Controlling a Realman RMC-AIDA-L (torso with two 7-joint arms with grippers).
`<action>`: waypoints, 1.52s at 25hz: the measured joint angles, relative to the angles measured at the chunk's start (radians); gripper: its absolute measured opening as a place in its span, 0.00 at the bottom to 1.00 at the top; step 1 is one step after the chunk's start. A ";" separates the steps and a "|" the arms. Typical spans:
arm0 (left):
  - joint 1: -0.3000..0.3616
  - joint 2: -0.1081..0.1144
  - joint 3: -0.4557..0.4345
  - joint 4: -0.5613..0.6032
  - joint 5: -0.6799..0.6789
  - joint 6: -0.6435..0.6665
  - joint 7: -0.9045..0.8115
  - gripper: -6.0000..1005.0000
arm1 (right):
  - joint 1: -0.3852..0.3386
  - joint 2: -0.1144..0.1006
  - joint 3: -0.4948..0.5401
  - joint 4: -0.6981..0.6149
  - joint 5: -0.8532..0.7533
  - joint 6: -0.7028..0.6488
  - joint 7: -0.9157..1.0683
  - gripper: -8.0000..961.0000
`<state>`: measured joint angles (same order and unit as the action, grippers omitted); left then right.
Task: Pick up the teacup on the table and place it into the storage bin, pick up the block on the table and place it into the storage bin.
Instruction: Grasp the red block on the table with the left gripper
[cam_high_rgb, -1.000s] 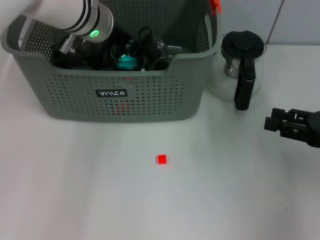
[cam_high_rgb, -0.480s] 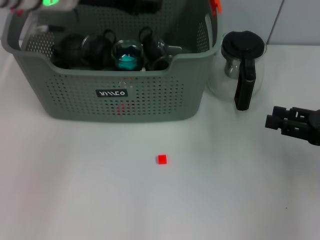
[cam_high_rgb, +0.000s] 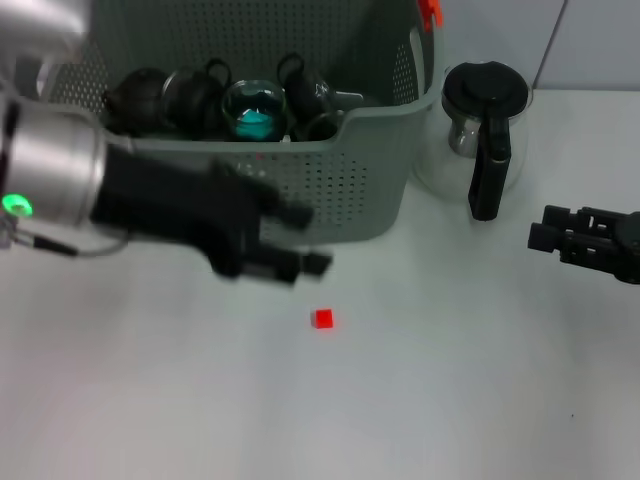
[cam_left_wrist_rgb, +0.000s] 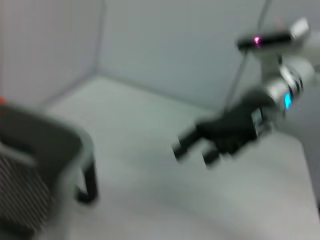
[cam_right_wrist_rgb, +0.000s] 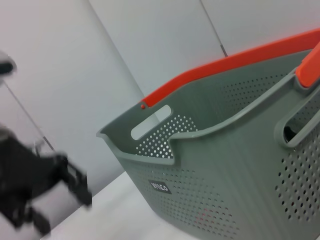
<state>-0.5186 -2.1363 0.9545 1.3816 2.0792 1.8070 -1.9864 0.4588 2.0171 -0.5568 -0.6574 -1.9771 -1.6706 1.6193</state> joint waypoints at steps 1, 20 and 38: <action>-0.002 0.000 0.013 -0.017 0.018 0.005 0.006 0.58 | 0.000 0.000 0.000 0.000 0.000 0.000 0.000 0.63; -0.097 -0.033 0.398 -0.170 0.302 -0.299 -0.004 0.58 | 0.001 0.001 0.000 0.008 -0.002 0.000 0.002 0.63; -0.125 -0.035 0.591 -0.286 0.378 -0.554 -0.055 0.58 | -0.002 0.000 0.000 0.009 -0.005 0.003 0.002 0.63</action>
<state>-0.6434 -2.1714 1.5453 1.0954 2.4569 1.2531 -2.0413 0.4573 2.0171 -0.5568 -0.6488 -1.9824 -1.6677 1.6214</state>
